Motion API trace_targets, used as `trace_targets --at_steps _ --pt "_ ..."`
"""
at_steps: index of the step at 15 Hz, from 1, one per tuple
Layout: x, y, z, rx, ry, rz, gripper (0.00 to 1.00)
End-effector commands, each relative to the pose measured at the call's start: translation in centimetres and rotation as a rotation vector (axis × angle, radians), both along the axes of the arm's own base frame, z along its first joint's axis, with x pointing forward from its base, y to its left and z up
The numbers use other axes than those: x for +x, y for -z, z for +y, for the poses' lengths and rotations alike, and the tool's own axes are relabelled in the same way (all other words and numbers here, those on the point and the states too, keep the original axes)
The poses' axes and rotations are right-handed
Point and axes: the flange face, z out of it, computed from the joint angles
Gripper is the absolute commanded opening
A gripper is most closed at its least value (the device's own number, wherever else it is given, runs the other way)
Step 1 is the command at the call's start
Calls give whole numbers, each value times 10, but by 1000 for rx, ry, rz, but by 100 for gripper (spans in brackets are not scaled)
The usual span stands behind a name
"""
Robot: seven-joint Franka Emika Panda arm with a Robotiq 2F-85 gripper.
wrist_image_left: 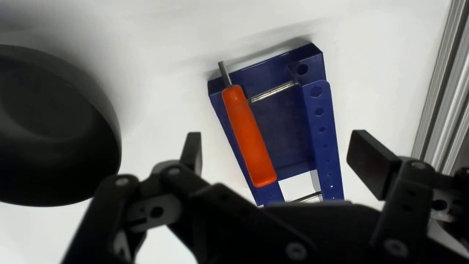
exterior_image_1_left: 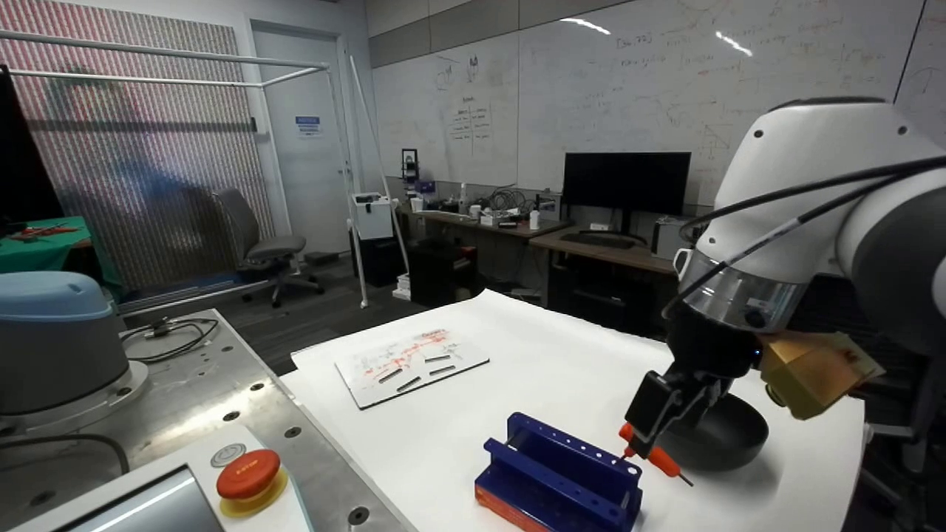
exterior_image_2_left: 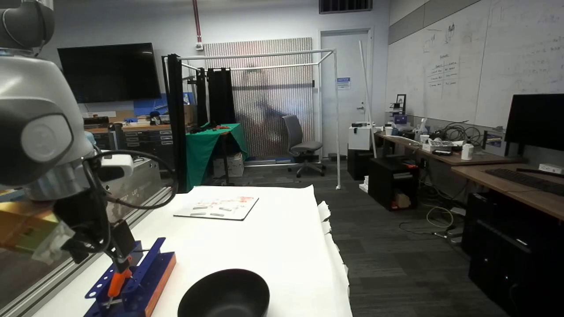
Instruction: Put the red block in the bowl
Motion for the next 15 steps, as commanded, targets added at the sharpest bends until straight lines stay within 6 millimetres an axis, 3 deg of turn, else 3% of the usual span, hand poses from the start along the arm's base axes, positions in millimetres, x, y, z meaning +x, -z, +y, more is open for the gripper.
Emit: trace_targets --at_steps 1,2,6,10,12,13,15 --pt "16 20 -1 19 47 -19 94" --pt "18 25 -2 17 51 -16 74" --pt "25 34 -7 6 77 -32 42" --pt "25 30 -3 2 92 -57 13" --pt "18 21 6 14 90 -72 9" --pt "12 16 9 19 86 -81 14" --pt "2 5 12 31 89 -107 14"
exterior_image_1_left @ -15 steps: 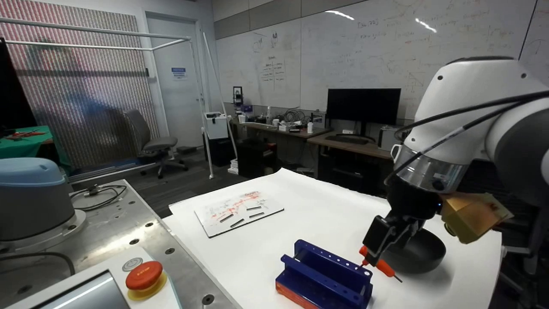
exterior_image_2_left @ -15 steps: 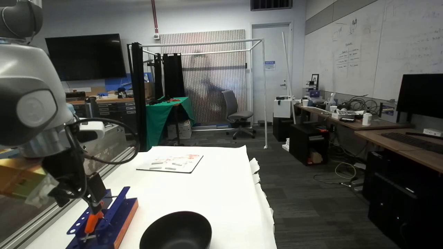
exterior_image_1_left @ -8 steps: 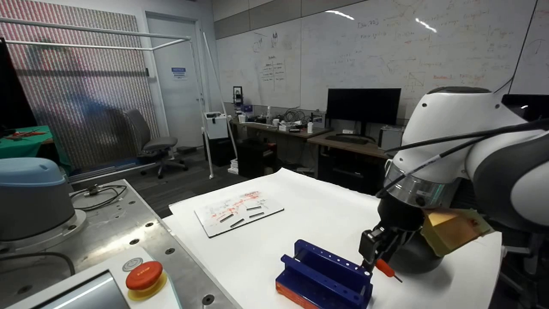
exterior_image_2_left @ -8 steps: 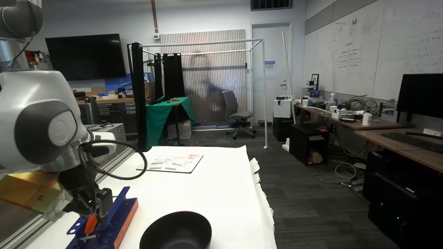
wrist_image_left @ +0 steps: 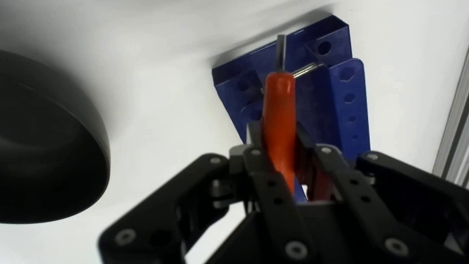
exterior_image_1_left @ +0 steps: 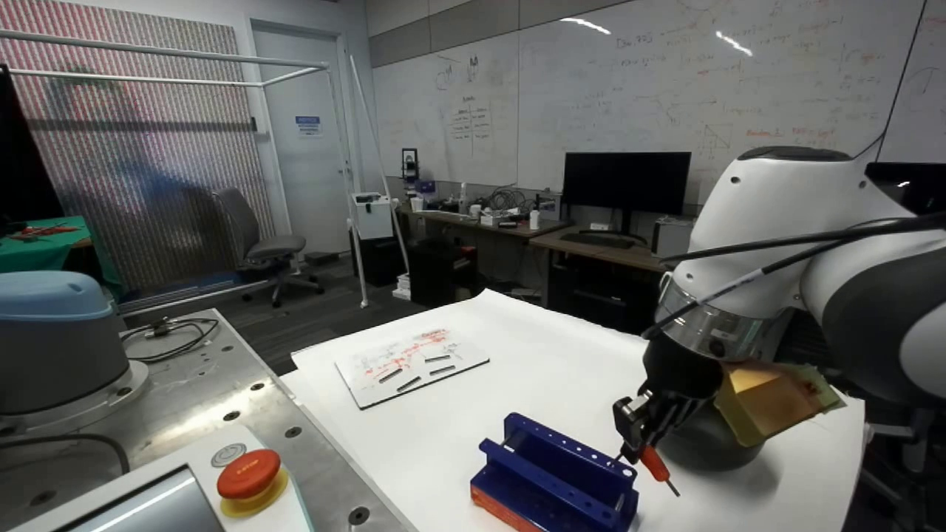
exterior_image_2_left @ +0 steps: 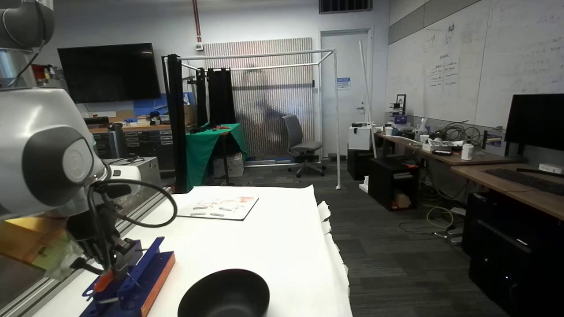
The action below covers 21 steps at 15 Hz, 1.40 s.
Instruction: Put the red block in the bowl
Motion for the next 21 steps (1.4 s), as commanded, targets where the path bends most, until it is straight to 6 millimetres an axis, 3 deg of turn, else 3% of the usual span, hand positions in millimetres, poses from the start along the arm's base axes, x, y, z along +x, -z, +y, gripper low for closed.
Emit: trace_targets --at_steps 1,8,12,14,17,21 --pt "-20 -32 9 30 14 -81 14" --pt "-52 -101 0 57 75 -238 14" --pt "-48 -142 -25 -58 259 -231 15" --pt "-36 -146 -43 -125 345 -176 15" --pt "-13 -131 -68 -247 451 -76 15" --pt "21 -81 -82 -328 483 163 15"
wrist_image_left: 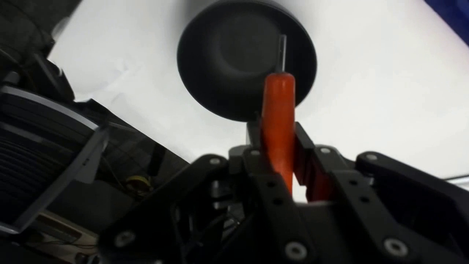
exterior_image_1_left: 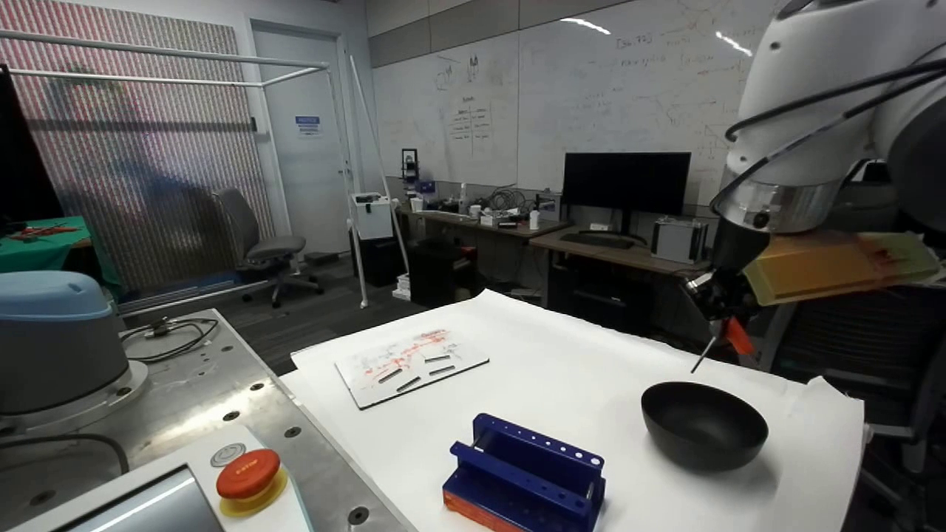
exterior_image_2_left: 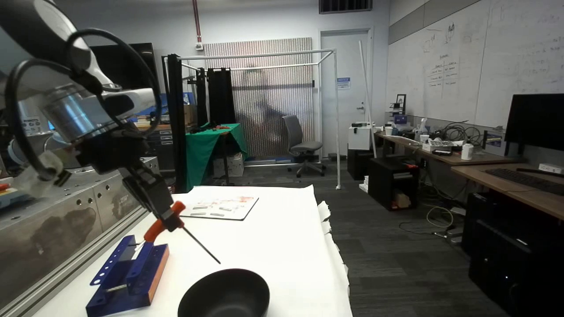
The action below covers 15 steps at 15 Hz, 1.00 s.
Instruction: Put the red block in the bowl
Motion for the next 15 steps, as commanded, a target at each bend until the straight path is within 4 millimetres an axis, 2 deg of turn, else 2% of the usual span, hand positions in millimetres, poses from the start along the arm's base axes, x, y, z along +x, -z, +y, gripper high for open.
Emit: trace_targets --at_steps 1,5,8,9,11,15 --pt "43 45 -1 34 31 196 15" --pt "77 98 3 105 27 395 15" --pt "93 117 1 163 78 553 15" --pt "98 118 0 191 87 600 17" --pt "108 117 -3 234 114 668 48" --pt "128 106 -4 329 133 717 78"
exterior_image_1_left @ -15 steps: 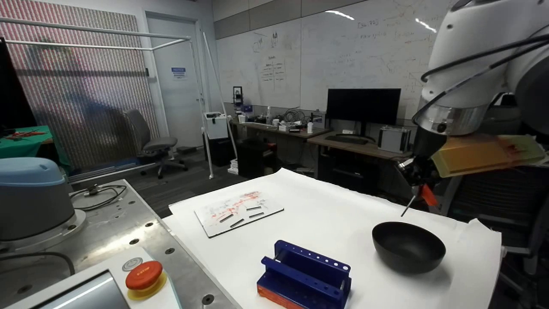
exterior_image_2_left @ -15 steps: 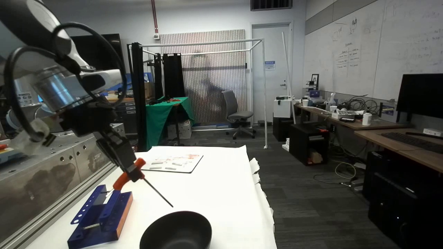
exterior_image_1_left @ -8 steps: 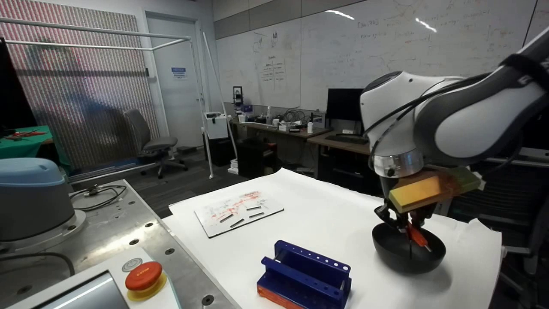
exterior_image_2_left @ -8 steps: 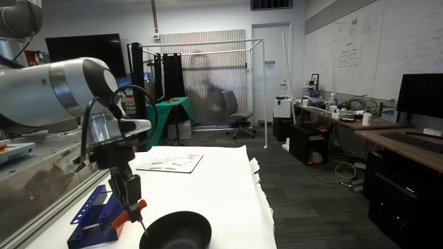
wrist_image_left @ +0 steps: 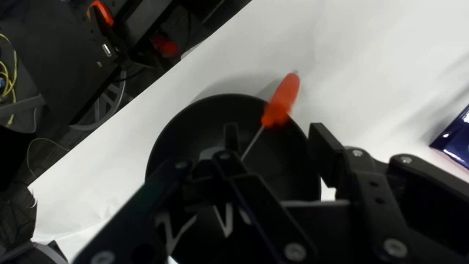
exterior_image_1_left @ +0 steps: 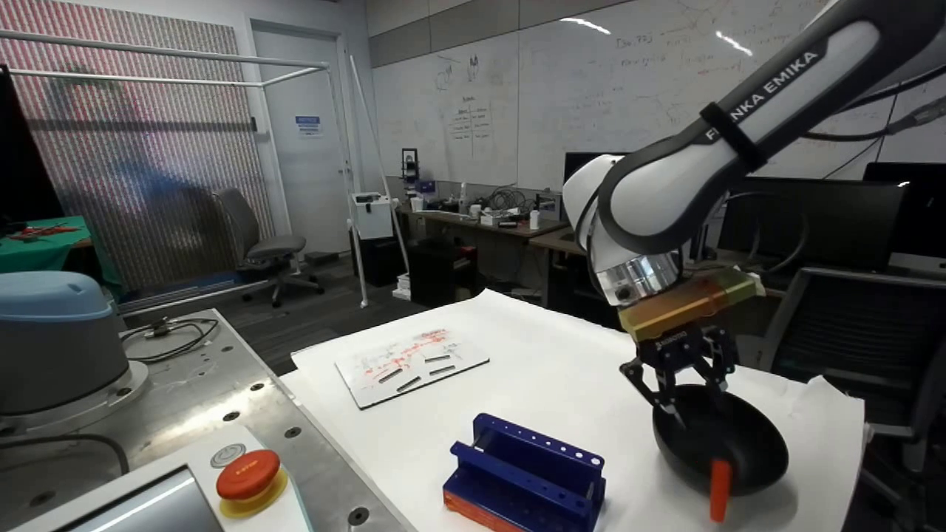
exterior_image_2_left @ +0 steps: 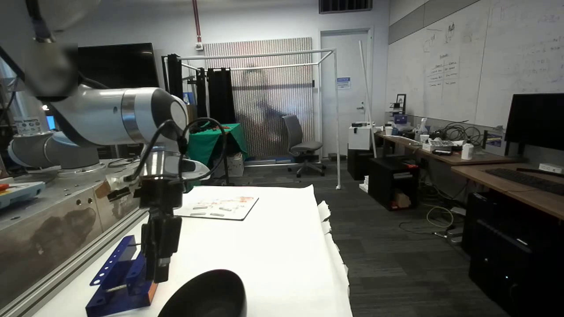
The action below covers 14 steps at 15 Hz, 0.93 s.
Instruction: Put the red block in the bowl
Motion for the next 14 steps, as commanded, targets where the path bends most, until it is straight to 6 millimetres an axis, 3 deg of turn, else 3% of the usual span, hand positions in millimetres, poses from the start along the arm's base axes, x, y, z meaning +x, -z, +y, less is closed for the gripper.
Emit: trace_targets --at_steps 1,3,4,8,14 --pt "24 -16 3 101 10 32 85" --pt "29 -32 5 197 -8 -6 99" --pt "30 -42 7 259 -13 -33 100" --pt "25 -84 10 470 -49 -112 100" --pt "-4 -140 5 722 -185 -267 100"
